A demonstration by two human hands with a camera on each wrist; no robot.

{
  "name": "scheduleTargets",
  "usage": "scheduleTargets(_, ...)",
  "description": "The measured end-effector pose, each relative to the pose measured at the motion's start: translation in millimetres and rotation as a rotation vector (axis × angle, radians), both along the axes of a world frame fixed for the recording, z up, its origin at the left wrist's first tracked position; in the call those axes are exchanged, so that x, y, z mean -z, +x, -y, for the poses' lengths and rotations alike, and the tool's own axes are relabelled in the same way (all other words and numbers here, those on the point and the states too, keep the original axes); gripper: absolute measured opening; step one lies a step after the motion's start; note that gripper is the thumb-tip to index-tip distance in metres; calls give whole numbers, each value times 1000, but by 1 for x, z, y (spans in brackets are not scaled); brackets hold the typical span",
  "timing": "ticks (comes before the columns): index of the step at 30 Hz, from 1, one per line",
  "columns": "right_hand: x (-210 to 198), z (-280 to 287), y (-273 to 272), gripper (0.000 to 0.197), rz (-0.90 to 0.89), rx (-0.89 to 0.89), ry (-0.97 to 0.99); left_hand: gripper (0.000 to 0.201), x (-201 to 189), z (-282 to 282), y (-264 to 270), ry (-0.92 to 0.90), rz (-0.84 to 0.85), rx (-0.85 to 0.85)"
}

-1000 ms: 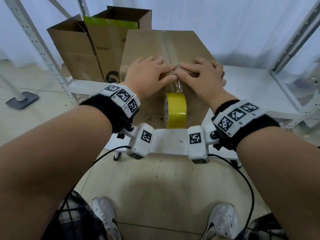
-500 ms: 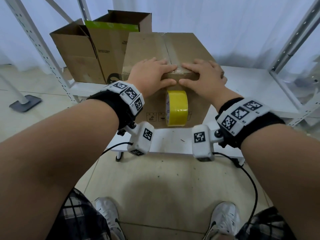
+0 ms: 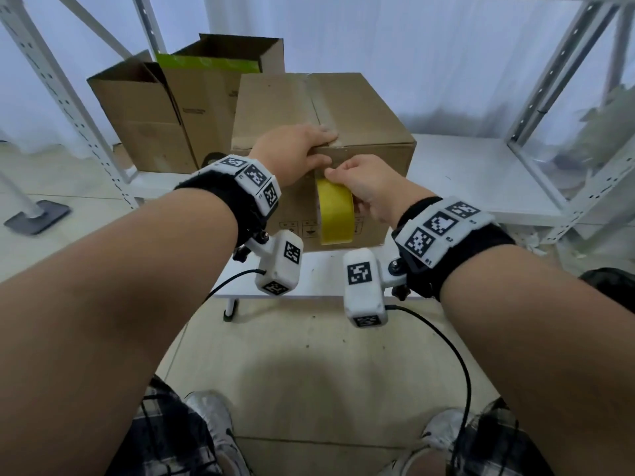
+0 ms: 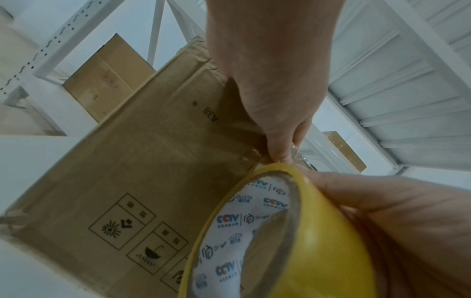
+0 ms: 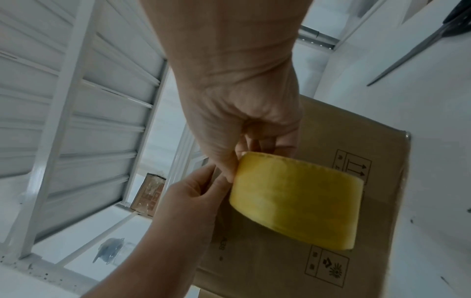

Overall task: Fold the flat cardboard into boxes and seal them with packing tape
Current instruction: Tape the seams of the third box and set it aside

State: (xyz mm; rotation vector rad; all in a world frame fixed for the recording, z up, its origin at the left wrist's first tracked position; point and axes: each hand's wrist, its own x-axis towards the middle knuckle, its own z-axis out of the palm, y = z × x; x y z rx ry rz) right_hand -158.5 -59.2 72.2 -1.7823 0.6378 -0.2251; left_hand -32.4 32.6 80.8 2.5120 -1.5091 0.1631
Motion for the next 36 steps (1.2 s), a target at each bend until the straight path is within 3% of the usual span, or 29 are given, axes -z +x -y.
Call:
scheduleTargets(7,4,1,2,21,7,21,70,49,2,1,3,9,3,-3)
scheduleTargets(13,11,0,5,9,56,65,127,49,2,1,3,4,20,3)
scheduleTargets(17,23,2,7,16,38,120,133,47,3,0,1,12,37,7)
scheduleTargets(22,37,4,12,40,47,176,58,48,7,-1,1,-42,116,25)
scheduleTargets(24,38,6,14,47,71,137,-54,51,11,1,2,-51,176,36)
scheduleTargets(27,33,14,13,43,-17,64,-483,59,14,8,7,-13,309,65)
scheduleTargets(29,26,24,8,39,40,138,-699,65,11,12,9,22,379,72)
scheduleTargets(32,12,42,3,15,180,260,-970,81,10,16,12,66,347,68)
scheduleTargets(33,9,49,3,16,199,252,-1069,84,11,16,12,77,330,70)
scheduleTargets(36,3,64,13,47,23,15,-1215,74,12,16,13,79,285,78)
